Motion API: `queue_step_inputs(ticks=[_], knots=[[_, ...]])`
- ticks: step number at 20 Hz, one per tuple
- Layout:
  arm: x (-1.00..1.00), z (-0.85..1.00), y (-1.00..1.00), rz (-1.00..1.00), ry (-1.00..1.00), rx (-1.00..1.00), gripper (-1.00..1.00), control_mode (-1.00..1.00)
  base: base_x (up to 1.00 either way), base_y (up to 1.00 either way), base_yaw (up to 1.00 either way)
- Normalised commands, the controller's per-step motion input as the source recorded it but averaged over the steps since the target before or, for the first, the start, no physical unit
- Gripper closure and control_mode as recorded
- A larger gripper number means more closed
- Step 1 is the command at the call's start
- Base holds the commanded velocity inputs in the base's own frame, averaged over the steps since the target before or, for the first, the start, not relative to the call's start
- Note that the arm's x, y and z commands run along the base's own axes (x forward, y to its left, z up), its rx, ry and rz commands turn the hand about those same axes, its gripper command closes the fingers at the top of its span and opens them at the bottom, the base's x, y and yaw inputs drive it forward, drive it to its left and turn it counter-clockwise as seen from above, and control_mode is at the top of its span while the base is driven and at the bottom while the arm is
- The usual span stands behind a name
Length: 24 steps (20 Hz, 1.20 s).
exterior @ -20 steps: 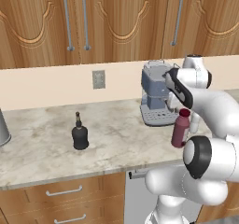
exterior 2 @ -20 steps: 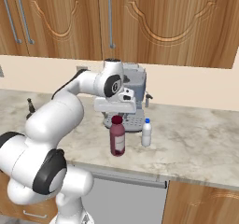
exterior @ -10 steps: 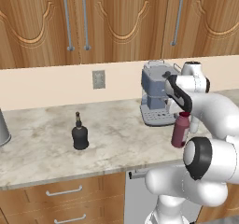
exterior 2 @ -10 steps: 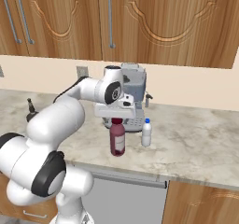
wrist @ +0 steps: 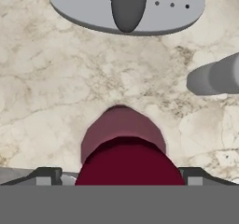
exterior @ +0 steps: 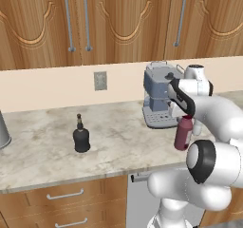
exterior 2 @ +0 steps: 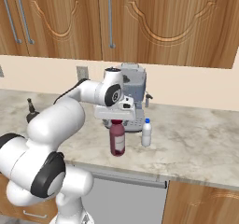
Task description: Place the drinks on the dining counter in a tight cluster.
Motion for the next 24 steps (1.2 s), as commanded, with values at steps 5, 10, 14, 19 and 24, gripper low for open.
queue_step_inputs(ticks=[5,10,14,19,24], knots=[[0.00,0.00,0.00,0.00,0.00,0.00,1.00,-1.00,0.00,0.00,0.00],[-0.02,0.03,0.00,0.00,-0.01,0.00,1.00,-1.00,0.00,0.00,0.00],[-0.49,0.72,0.00,0.00,-0.05,0.02,1.00,-1.00,0.00,0.00,0.00],[-0.74,0.99,0.00,0.01,0.00,0.03,1.00,-1.00,0.00,0.00,0.00],[-0.66,0.87,0.20,0.01,0.00,0.04,1.00,-1.00,0.00,0.00,0.00]])
